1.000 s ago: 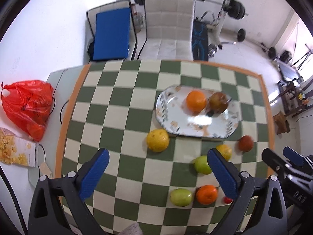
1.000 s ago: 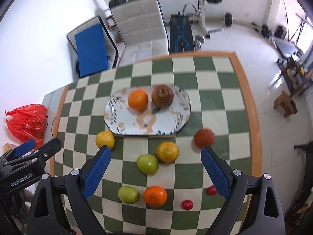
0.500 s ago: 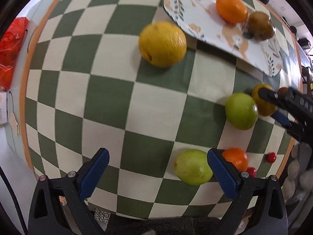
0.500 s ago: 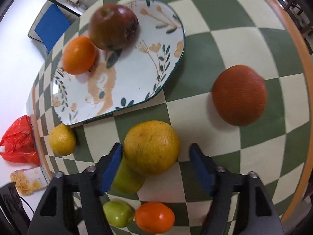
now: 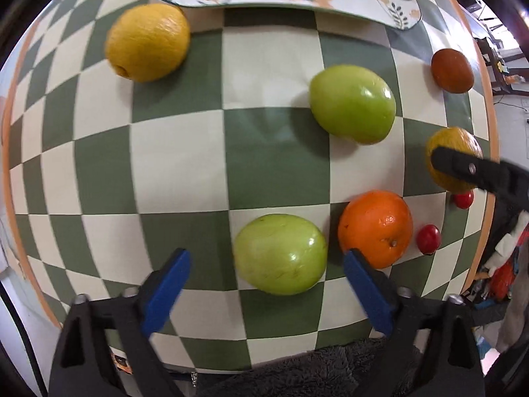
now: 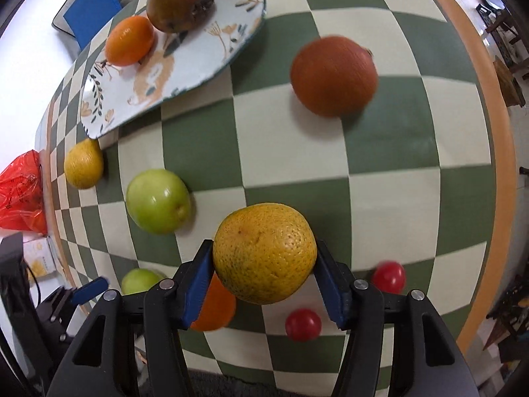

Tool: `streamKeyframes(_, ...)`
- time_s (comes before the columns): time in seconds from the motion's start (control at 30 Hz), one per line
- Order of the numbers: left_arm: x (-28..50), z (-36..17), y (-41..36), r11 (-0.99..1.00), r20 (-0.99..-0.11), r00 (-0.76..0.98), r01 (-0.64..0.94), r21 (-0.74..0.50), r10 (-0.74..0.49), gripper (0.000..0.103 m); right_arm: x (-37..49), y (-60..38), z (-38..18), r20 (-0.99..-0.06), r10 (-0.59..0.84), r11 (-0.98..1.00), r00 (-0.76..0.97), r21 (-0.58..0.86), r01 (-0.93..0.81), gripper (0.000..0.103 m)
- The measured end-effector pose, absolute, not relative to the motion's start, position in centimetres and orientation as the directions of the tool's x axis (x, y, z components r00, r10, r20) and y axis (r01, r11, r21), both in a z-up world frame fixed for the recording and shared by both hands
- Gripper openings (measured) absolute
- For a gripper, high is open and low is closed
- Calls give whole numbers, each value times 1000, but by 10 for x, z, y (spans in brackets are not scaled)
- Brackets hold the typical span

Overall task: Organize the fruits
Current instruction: 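Grasp the large yellow-orange citrus with the right gripper while the left grasps a green apple, then carry the citrus and green apple onto the plate and open both grippers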

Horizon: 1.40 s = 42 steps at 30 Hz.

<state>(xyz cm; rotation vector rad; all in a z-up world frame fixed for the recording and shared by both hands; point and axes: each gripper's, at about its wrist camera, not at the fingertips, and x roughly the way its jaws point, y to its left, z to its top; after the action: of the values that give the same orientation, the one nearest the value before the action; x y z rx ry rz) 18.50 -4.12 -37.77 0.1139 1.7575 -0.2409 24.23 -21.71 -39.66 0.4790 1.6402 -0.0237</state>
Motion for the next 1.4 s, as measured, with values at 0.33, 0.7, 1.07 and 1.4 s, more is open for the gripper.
streamKeyframes(0.33, 182, -385, -36, 972, -985, -170, 230, -43, -3, 60, 229, -218, -410, -954, 293, 906, -69, 254, 338, 61)
streamKeyframes(0.7, 197, -382, -26, 985, -986, -164, 166, -49, -21, 60, 229, -215, -420, -949, 299, 907, -102, 249, 338, 62)
streamKeyframes(1.07, 244, -294, -32, 980, -985, -33, 99, -172, -169, 59, 268, -201, -364, -937, 347, 890, 35, 341, 301, 61)
streamKeyframes(1.4, 411, -311, -9, 992, -995, 45, 85, -89, -93, 59, 387, -179, -365, -965, 247, 936, 87, 261, 235, 61)
